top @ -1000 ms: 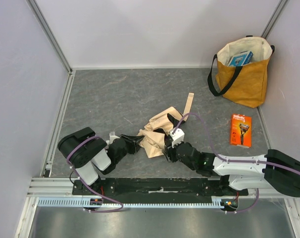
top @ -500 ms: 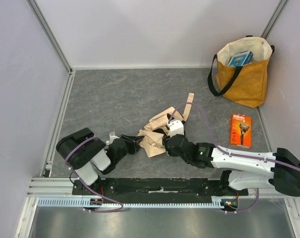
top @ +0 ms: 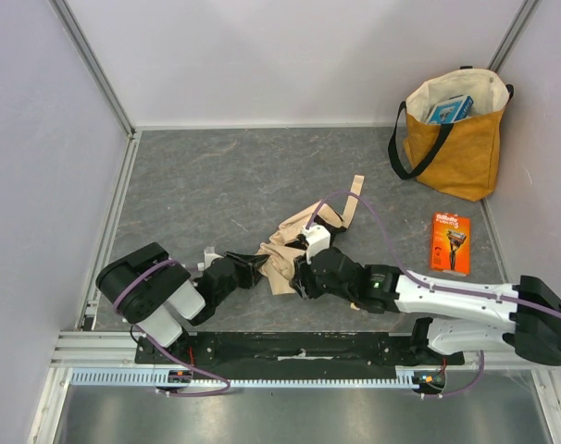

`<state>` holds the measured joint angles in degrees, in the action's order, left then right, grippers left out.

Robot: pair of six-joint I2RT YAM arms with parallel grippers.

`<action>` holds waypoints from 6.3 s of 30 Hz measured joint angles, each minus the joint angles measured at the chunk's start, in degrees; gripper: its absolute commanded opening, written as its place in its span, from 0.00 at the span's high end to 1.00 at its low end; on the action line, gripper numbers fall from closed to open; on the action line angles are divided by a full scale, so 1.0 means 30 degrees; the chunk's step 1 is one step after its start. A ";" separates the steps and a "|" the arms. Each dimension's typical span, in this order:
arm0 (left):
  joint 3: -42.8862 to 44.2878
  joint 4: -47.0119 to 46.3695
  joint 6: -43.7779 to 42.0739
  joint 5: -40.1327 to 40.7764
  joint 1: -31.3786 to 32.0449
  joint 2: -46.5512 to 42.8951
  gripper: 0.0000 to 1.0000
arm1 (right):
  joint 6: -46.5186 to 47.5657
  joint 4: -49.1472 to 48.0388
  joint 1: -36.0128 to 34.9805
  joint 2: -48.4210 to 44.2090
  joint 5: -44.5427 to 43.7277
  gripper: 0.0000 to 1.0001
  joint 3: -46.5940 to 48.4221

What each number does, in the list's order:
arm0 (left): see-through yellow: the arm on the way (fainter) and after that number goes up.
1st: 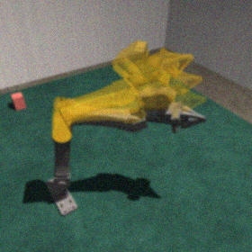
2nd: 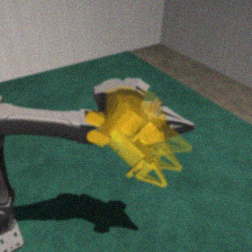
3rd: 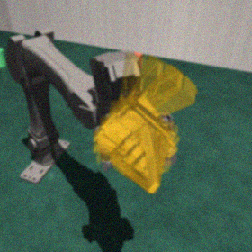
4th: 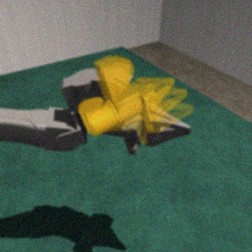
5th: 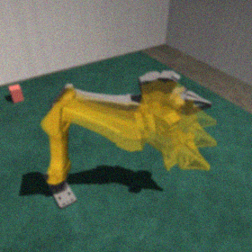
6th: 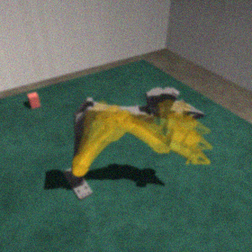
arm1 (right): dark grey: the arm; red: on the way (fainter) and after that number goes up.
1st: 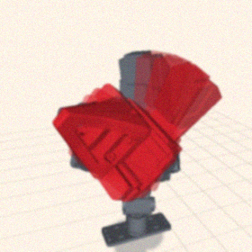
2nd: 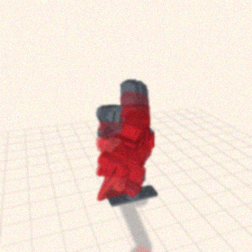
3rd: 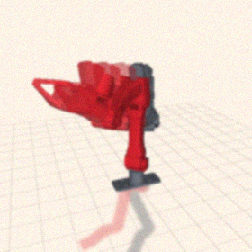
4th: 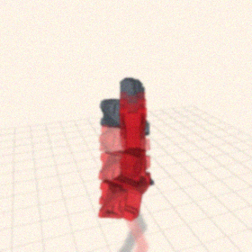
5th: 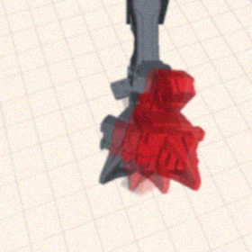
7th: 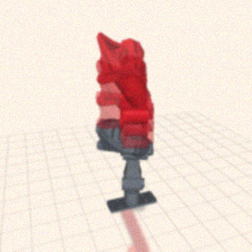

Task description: Put away the umbrella

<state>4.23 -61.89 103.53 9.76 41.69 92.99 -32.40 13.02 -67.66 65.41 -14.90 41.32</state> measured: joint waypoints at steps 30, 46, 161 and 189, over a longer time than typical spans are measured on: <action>-0.0007 0.0692 -0.0015 -0.0015 0.0000 -0.0517 0.98 | 0.5763 -1.2131 0.3891 0.4335 0.0532 0.38 -0.4889; -0.0022 0.0685 -0.0007 -0.0095 0.0000 -0.0517 0.98 | 0.2543 0.3490 0.3971 0.0743 0.0597 0.11 0.2178; 0.0386 0.1858 -0.5646 -0.4058 -0.4175 -0.2550 0.09 | -0.1807 -1.7012 0.9879 2.0815 2.4349 1.00 0.6783; 0.1100 0.1668 -0.5195 -0.0750 -0.3563 -0.0860 0.76 | -0.3351 -1.7580 0.9879 2.0691 2.4851 1.00 0.6390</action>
<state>7.53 -56.88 87.94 7.51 31.00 90.41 -42.46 -39.72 -38.02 127.48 59.66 60.49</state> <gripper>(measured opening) 0.423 0.365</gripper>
